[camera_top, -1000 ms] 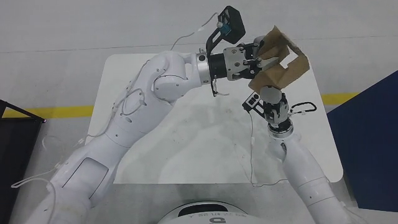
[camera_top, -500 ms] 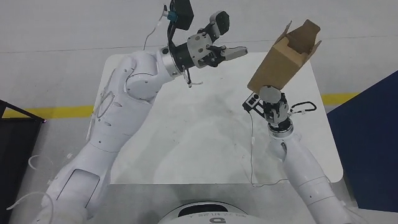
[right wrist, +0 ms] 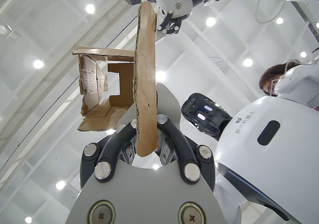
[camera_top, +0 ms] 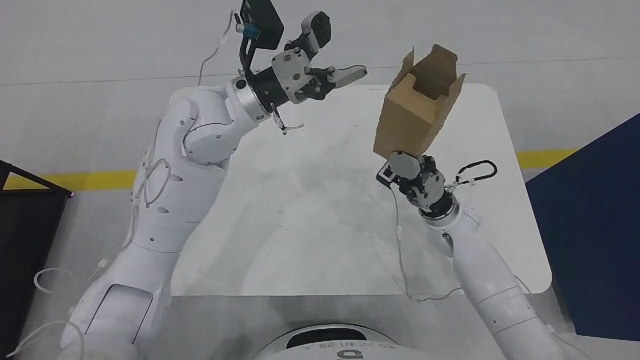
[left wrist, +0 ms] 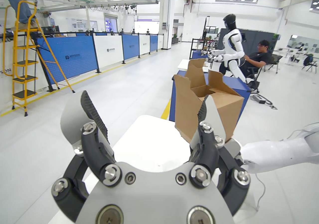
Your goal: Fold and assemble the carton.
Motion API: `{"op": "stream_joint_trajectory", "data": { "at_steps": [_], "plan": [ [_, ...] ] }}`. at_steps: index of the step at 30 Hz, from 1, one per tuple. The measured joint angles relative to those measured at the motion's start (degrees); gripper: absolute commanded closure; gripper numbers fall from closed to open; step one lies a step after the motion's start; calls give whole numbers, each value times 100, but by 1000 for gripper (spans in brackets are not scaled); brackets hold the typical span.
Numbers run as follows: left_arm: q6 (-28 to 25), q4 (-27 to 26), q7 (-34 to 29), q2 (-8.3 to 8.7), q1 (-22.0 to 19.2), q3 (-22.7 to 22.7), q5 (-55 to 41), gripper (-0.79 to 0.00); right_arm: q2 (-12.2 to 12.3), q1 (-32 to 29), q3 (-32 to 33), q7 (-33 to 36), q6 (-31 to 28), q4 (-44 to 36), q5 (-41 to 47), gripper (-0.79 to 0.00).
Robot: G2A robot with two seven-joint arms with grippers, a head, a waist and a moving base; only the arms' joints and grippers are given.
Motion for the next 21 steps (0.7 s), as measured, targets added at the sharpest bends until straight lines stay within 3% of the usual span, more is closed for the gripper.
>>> {"op": "stream_joint_trajectory", "data": {
  "at_steps": [12, 21],
  "plan": [
    [56, 315, -272, 26, -120, 31, 93, -785, 1, -20, -95, -162, 6, -34, -291, 0],
    [-326, 405, -824, 22, -398, 290, -262, -785, 2, -78, -221, -453, 85, -118, -550, 0]
  ]
}}
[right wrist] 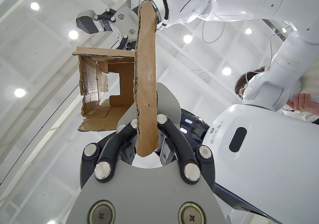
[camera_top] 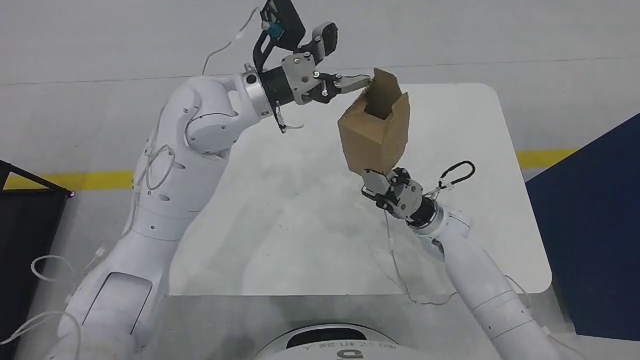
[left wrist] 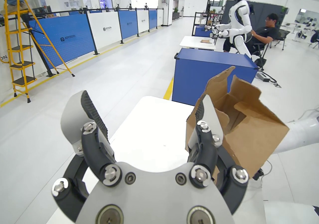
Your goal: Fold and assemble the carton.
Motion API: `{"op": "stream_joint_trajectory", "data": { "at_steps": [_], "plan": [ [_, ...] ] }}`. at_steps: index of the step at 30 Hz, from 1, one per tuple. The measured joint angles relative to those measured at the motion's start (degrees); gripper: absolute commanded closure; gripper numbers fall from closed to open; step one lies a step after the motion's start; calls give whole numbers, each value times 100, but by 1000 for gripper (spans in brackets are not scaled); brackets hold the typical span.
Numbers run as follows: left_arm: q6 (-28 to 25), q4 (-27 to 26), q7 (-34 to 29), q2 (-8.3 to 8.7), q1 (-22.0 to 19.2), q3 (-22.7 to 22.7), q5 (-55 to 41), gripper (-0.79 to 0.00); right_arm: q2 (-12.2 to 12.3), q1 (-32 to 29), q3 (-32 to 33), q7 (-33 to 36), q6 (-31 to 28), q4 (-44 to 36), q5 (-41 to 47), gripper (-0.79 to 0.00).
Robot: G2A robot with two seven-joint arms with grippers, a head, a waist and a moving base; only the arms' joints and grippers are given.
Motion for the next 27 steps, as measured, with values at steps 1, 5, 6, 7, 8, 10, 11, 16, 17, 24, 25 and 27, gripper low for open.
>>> {"op": "stream_joint_trajectory", "data": {
  "at_steps": [1, 5, 6, 7, 8, 10, 11, 16, 17, 24, 25, 27],
  "plan": [
    [-47, -17, -102, 4, -15, 30, -67, -785, 1, 0, 2, 8, 2, 12, -2, 0],
    [-93, -40, -514, 31, -66, 81, -204, -742, 9, -4, 30, 30, 36, 45, -17, 0],
    [-84, -46, -622, 38, -85, 86, -227, -739, 12, -8, 36, 35, 48, 46, -25, 0],
    [-84, -55, -784, 50, -120, 90, -251, -730, 17, -15, 44, 43, 71, 45, -40, 0],
    [-91, -63, -922, 60, -154, 91, -265, -720, 21, -19, 49, 49, 89, 43, -55, 0],
    [-131, -97, -1302, 89, -260, 94, -304, -711, 30, -27, 60, 66, 131, 38, -101, 0],
    [-154, -115, -1486, 101, -308, 104, -359, -720, 34, -30, 64, 73, 149, 37, -117, 0],
    [-210, -239, -2492, 159, -595, 207, -805, -668, 46, -36, 85, 104, 148, 56, -170, 0],
    [-207, -261, -2643, 167, -638, 233, -891, -683, 46, -36, 87, 112, 124, 64, -170, 0],
    [-75, -471, -2960, 214, -849, 242, -1248, -785, 35, -29, 107, 205, 5, 123, -48, 0],
    [-29, -515, -2789, 223, -822, 166, -1238, -785, 34, -28, 108, 206, 4, 123, -44, 0],
    [30, -592, -2511, 243, -728, 29, -1241, -785, 34, -28, 108, 206, 5, 123, -46, 0]
  ]
}}
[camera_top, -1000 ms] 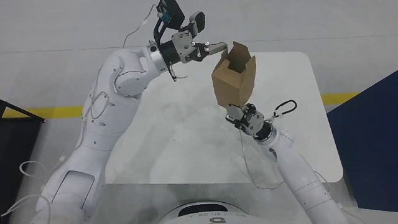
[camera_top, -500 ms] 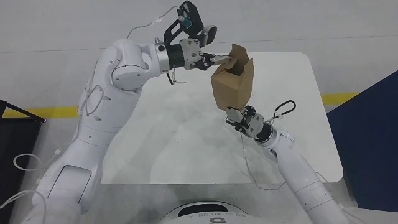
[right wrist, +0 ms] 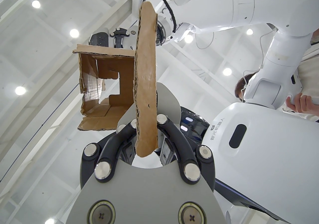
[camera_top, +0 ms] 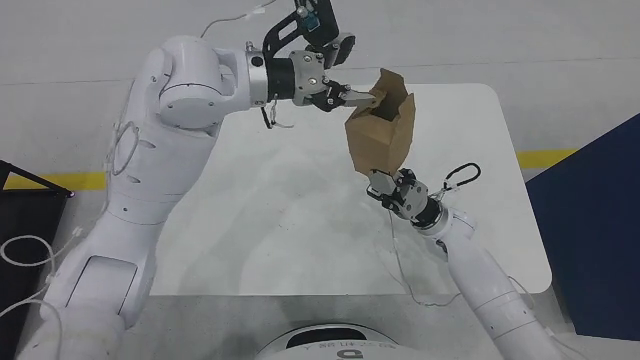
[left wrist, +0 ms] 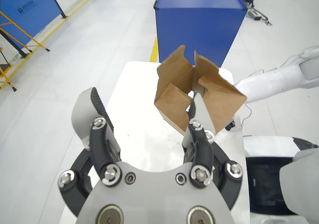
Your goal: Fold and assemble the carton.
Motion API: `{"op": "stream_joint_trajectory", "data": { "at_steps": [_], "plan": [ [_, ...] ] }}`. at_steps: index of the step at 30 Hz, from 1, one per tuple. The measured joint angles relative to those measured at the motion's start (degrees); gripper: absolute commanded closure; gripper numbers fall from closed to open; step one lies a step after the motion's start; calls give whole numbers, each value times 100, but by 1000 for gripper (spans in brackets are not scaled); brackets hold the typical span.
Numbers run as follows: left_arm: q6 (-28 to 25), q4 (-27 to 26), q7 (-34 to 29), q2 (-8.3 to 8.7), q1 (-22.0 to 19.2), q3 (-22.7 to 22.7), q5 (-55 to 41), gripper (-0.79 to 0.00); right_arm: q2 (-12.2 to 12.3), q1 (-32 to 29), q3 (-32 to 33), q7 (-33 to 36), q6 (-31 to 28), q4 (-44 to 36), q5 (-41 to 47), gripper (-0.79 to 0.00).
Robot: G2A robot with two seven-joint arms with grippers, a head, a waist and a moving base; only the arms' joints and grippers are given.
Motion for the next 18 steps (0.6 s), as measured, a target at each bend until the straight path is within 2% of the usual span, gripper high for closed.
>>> {"op": "stream_joint_trajectory", "data": {
  "at_steps": [4, 8, 11, 18],
  "plan": [
    [9, -299, 336, 79, 253, -353, 61, -785, -1, -4, -1, -22, -10, -13, 1, 0],
    [-21, -699, 304, 113, 69, -458, 145, -785, -8, -43, -5, -251, -59, -133, 48, 0],
    [-66, -657, 72, 73, -348, -115, 220, -785, -7, -45, -28, -293, -54, -146, -10, 0],
    [-100, 151, -642, -95, -1400, 942, 77, -785, 18, -155, 52, -109, -145, -140, -114, 0]
  ]
}}
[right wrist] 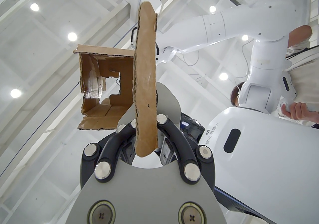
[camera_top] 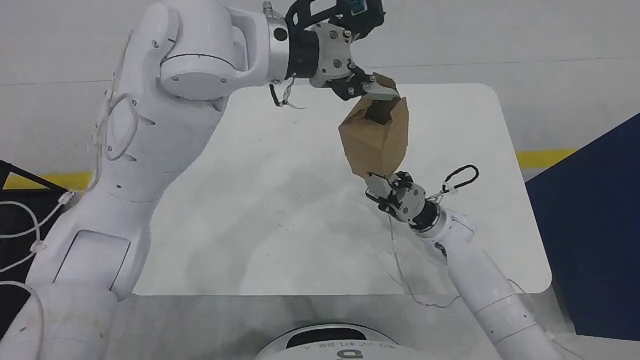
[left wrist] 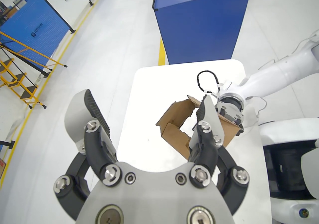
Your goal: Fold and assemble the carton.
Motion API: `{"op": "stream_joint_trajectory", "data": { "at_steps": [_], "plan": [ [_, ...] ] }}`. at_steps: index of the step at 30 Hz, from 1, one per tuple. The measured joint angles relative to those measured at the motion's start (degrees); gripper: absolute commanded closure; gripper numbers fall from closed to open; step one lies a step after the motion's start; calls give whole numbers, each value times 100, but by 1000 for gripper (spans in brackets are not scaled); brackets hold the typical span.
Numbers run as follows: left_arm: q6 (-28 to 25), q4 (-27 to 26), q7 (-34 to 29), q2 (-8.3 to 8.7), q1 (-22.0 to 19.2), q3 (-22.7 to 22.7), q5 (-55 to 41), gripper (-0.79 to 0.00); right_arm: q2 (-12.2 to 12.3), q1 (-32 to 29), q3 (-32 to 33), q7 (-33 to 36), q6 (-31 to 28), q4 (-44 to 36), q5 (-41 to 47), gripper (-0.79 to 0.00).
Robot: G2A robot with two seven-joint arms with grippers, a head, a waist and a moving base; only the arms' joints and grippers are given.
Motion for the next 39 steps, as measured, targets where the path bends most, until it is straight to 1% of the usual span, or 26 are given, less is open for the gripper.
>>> {"op": "stream_joint_trajectory", "data": {
  "at_steps": [4, 7, 10, 14, 19, 22, 25, 34, 36, 39],
  "plan": [
    [-28, 340, -81, -84, -334, 398, -51, -785, 28, -103, 117, 139, -9, -10, 0, 0],
    [-48, 481, -1, -120, -431, 541, -143, -785, 43, -148, 176, 196, -8, -25, -2, 0],
    [-20, 494, 147, -134, -501, 551, -132, -785, 51, -160, 207, 209, 13, -29, -2, 0],
    [42, 387, 463, -152, -533, 537, -75, -785, 54, -138, 200, 208, 47, -33, -18, 0],
    [20, 454, 326, -208, -601, 881, 99, -785, 49, -78, 133, 187, 72, -11, -91, 0],
    [35, 541, 304, -236, -668, 1023, 350, -785, 52, -63, 129, 220, 82, 9, -113, 0],
    [-20, 630, 208, -239, -675, 1103, 401, -785, 57, -62, 154, 265, 90, 31, -84, 0],
    [-98, 638, 106, -221, -603, 1169, 198, -785, 48, -16, 106, 225, 102, 43, -35, 0],
    [-102, 605, 219, -215, -594, 1108, 116, -785, 46, -10, 98, 216, 93, 43, -31, 0],
    [-106, 533, 449, -170, -540, 862, -131, -785, 44, -10, 94, 213, 86, 42, -7, 0]
  ]
}}
